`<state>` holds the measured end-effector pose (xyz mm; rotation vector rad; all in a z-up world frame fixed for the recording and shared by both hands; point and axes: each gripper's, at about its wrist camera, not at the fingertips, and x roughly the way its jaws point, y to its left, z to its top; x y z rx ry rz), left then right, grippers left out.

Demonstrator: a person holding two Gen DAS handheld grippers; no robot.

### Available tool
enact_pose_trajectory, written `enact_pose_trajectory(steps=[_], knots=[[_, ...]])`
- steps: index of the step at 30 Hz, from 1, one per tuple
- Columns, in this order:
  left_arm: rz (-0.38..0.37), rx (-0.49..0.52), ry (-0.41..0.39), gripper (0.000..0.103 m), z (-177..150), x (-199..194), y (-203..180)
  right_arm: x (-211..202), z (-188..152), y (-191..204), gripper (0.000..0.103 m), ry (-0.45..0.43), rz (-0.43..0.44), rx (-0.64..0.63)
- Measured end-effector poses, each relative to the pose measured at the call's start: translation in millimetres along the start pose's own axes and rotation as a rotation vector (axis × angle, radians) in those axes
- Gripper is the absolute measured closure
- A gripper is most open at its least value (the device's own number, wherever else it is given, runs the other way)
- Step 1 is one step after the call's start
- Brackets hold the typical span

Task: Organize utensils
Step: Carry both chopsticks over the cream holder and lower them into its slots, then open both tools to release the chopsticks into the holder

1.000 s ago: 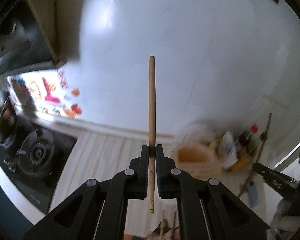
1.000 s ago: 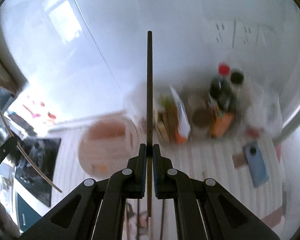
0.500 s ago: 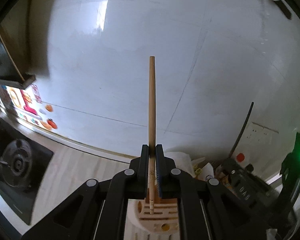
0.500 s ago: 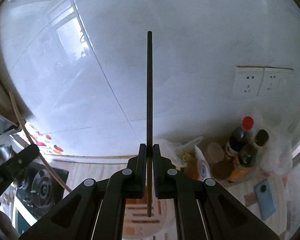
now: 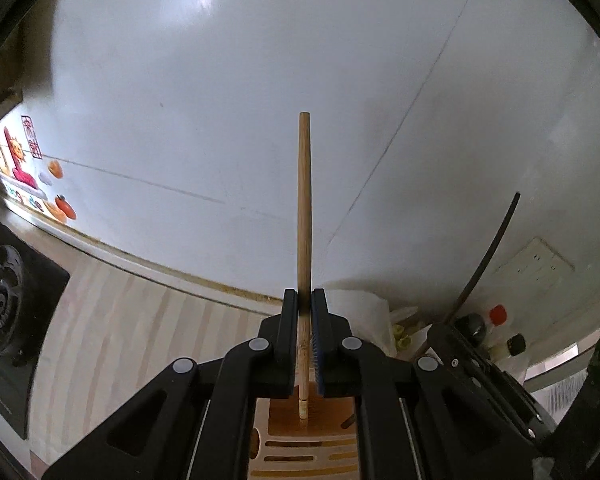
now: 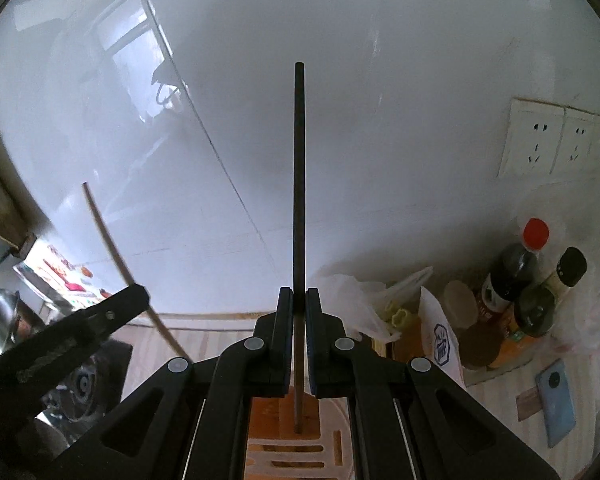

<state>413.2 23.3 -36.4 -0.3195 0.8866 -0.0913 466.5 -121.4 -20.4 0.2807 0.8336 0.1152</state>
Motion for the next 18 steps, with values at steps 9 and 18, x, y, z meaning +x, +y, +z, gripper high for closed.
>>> enact_pose_trajectory(steps=[9, 18], knots=[[0.0, 0.068, 0.074, 0.099, -22, 10, -5, 9, -21, -5, 0.097, 0.079, 0.056, -0.033], [-0.009, 0.068, 0.085, 0.094, -28, -17, 1, 1, -32, -13, 0.089, 0.161, 0.139, -0.041]])
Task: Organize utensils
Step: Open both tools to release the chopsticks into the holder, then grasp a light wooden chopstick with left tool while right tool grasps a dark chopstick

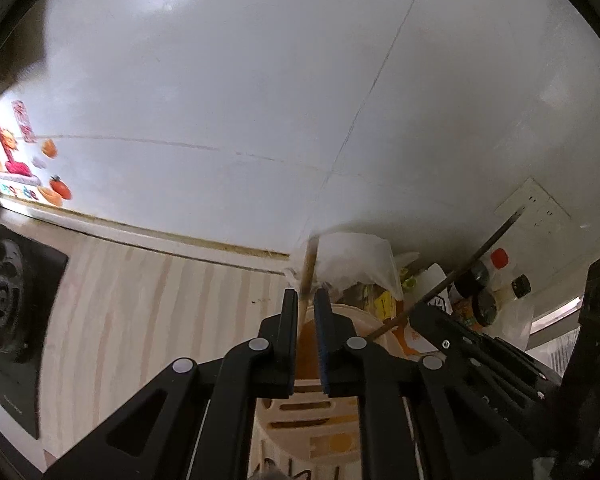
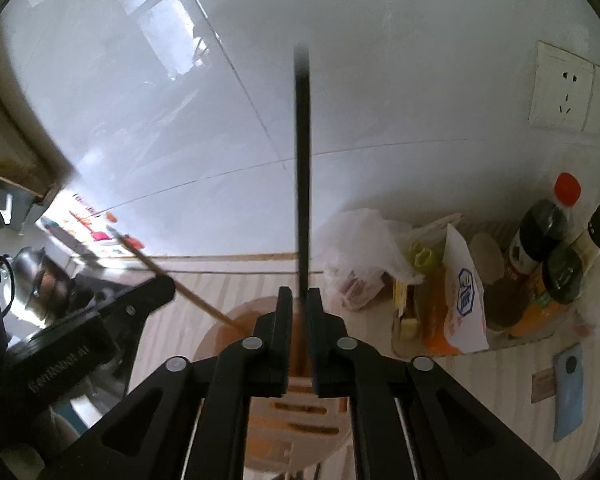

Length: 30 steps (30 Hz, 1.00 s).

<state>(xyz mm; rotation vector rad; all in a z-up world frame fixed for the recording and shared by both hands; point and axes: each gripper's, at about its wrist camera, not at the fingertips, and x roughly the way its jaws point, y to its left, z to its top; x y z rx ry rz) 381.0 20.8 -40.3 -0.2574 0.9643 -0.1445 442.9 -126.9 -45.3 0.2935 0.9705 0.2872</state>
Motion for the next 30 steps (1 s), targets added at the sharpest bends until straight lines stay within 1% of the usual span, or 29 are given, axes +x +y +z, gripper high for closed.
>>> enact_pose_trajectory(steps=[1, 2, 3, 4, 5, 7, 9, 10, 11, 12, 14, 15, 17, 19, 22, 27, 28, 29, 30], knots=[[0.007, 0.002, -0.012, 0.087, 0, -6, -1, -6, -1, -1, 0.08, -0.005, 0.006, 0.0], [0.028, 0.007, -0.031, 0.069, 0, -15, 0, -12, -2, -2, 0.072, -0.012, 0.009, 0.0], [0.048, 0.01, -0.041, 0.057, -1, -20, 0, -17, -3, -2, 0.07, -0.018, 0.01, -0.001], [0.068, 0.012, -0.059, 0.035, -2, -27, 1, -24, -5, -4, 0.066, -0.028, 0.011, 0.003], [0.084, 0.012, -0.084, 0.026, -4, -34, 2, -32, -7, -6, 0.062, -0.04, 0.015, 0.01], [0.121, 0.023, -0.124, 0.025, -10, -47, 5, -46, -12, -10, 0.057, -0.058, 0.014, 0.021], [0.168, 0.034, -0.144, 0.019, -16, -54, 8, -59, -17, -14, 0.053, -0.075, 0.004, 0.032], [0.188, 0.037, -0.156, 0.007, -21, -58, 9, -66, -22, -17, 0.05, -0.084, -0.01, 0.039], [0.204, 0.038, -0.166, 0.0, -25, -60, 10, -72, -26, -19, 0.046, -0.095, -0.014, 0.044], [0.223, 0.042, -0.176, 0.0, -31, -63, 11, -79, -31, -21, 0.044, -0.11, -0.021, 0.046], [0.254, 0.053, -0.181, 0.0, -41, -64, 12, -90, -40, -24, 0.034, -0.133, -0.041, 0.051], [0.267, 0.054, -0.179, 0.0, -48, -65, 14, -95, -47, -26, 0.033, -0.145, -0.045, 0.055], [0.275, 0.049, -0.166, 0.0, -59, -63, 18, -101, -57, -31, 0.02, -0.162, -0.065, 0.063], [0.291, 0.05, -0.143, 0.0, -72, -59, 21, -102, -69, -36, 0.015, -0.166, -0.092, 0.064], [0.323, 0.068, -0.094, 0.0, -92, -48, 21, -93, -87, -46, 0.015, -0.127, -0.138, 0.069], [0.342, 0.047, 0.024, 0.0, -128, -14, 29, -62, -118, -64, 0.015, -0.005, -0.191, 0.097], [0.348, 0.049, 0.048, 0.0, -136, -6, 31, -54, -125, -68, 0.017, 0.026, -0.198, 0.105], [0.359, 0.054, 0.072, 0.0, -145, 3, 31, -44, -132, -73, 0.023, 0.066, -0.201, 0.112], [0.367, 0.056, 0.093, 0.0, -152, 11, 32, -35, -138, -77, 0.026, 0.099, -0.196, 0.118]])
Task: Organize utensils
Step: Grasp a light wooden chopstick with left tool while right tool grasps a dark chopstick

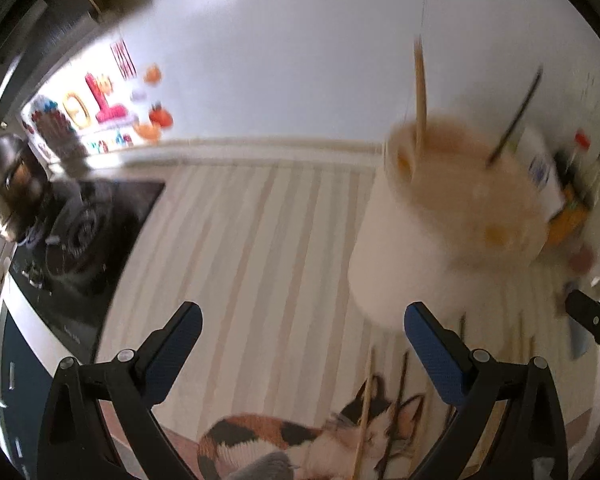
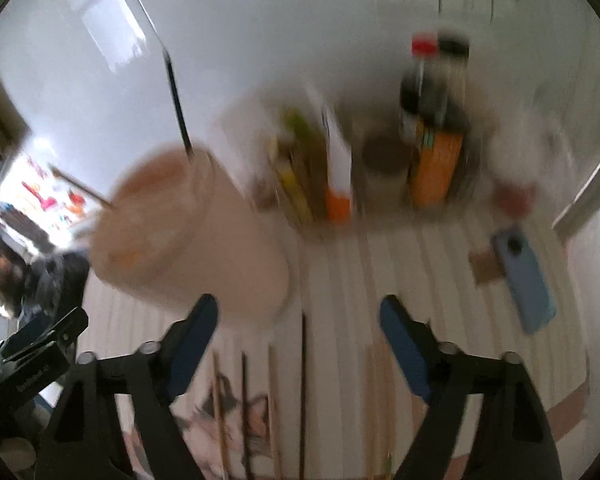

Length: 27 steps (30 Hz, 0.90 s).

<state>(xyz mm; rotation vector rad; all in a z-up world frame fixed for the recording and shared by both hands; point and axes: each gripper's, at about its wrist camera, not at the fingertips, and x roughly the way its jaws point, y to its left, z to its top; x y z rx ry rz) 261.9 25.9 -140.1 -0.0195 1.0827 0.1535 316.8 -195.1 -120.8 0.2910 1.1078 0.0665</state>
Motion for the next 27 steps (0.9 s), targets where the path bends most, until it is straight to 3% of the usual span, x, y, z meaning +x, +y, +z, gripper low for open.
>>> enact_pose_trajectory(steps=[4, 9, 11, 15, 17, 18, 22, 24, 25, 26, 27], knots=[[0.0, 0.021, 0.105, 0.0, -28, 35, -10, 46, -22, -9, 0.056, 0.147, -0.01, -0.003], [-0.012, 0.071, 0.241, 0.008, -64, 77, -29, 92, -49, -14, 0.069, 0.289, -0.023, -0.009], [-0.024, 0.077, 0.297, 0.023, -74, 92, -36, 106, -57, -14, 0.069, 0.327, -0.028, -0.01], [-0.048, 0.099, 0.361, 0.03, -90, 114, -47, 130, -68, -14, 0.069, 0.386, -0.039, -0.011], [-0.046, 0.124, 0.376, 0.05, -95, 121, -52, 138, -72, -15, 0.068, 0.407, -0.048, -0.009], [-0.05, 0.127, 0.373, 0.053, -97, 122, -53, 141, -73, -16, 0.068, 0.414, -0.053, -0.009], [-0.102, 0.126, 0.365, 0.086, -97, 118, -55, 154, -82, -13, 0.068, 0.436, -0.09, -0.036], [-0.079, 0.146, 0.362, 0.093, -96, 117, -58, 154, -84, -6, 0.07, 0.435, -0.127, -0.09], [-0.074, 0.153, 0.362, 0.098, -96, 117, -59, 154, -86, -4, 0.076, 0.434, -0.141, -0.107], [-0.068, 0.155, 0.362, 0.098, -95, 117, -60, 152, -88, -4, 0.092, 0.435, -0.161, -0.12], [-0.065, 0.158, 0.363, 0.098, -95, 117, -59, 151, -90, -7, 0.095, 0.436, -0.187, -0.129]])
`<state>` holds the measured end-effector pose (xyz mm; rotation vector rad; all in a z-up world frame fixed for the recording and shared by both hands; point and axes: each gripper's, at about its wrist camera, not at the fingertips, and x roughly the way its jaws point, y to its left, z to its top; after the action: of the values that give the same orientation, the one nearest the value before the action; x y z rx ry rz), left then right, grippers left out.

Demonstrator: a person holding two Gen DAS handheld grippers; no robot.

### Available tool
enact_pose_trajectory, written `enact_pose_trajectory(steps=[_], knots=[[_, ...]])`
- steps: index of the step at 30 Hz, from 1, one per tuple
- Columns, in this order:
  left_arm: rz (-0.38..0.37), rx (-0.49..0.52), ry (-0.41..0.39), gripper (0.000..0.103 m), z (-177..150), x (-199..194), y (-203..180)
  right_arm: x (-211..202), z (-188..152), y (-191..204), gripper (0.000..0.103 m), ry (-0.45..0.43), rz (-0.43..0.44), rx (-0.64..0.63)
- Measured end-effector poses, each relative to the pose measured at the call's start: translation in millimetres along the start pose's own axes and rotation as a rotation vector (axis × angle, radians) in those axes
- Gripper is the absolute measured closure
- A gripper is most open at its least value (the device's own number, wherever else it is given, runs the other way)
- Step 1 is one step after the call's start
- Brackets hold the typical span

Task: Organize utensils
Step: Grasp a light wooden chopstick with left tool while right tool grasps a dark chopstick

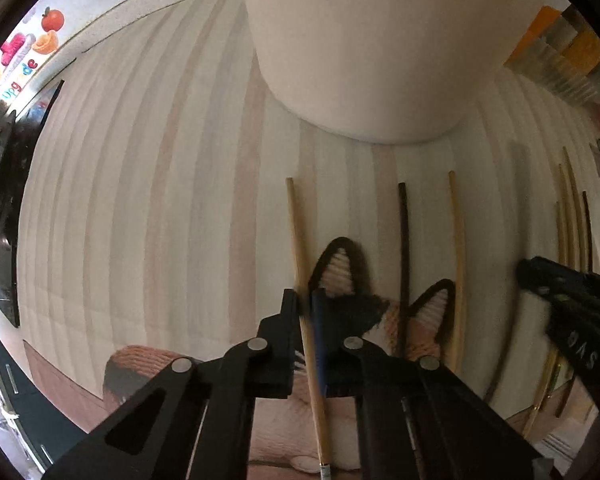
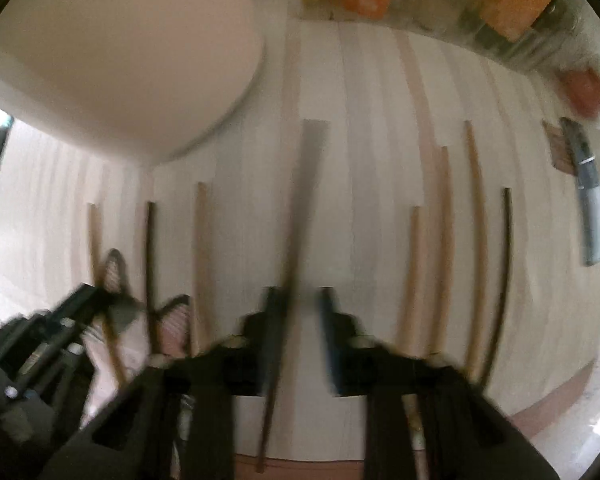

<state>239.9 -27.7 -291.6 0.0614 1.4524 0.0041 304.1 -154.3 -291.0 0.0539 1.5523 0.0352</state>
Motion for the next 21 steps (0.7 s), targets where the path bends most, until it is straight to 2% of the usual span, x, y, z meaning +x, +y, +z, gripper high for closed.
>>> enact_pose_trajectory(steps=[9, 15, 19, 21], knots=[[0.02, -0.003, -0.001, 0.098, 1, -1, 19, 0, -19, -45, 0.097, 0.012, -0.035, 0.008], [0.028, 0.015, -0.004, 0.098, -4, -2, 16, -1, -23, -39, 0.096, 0.02, -0.058, 0.019], [0.03, 0.021, 0.007, 0.098, 3, -5, 1, 1, -15, -12, 0.097, 0.048, 0.005, 0.016], [0.029, 0.017, 0.0, 0.098, 1, -4, 0, 1, -18, -7, 0.097, 0.044, -0.004, 0.003]])
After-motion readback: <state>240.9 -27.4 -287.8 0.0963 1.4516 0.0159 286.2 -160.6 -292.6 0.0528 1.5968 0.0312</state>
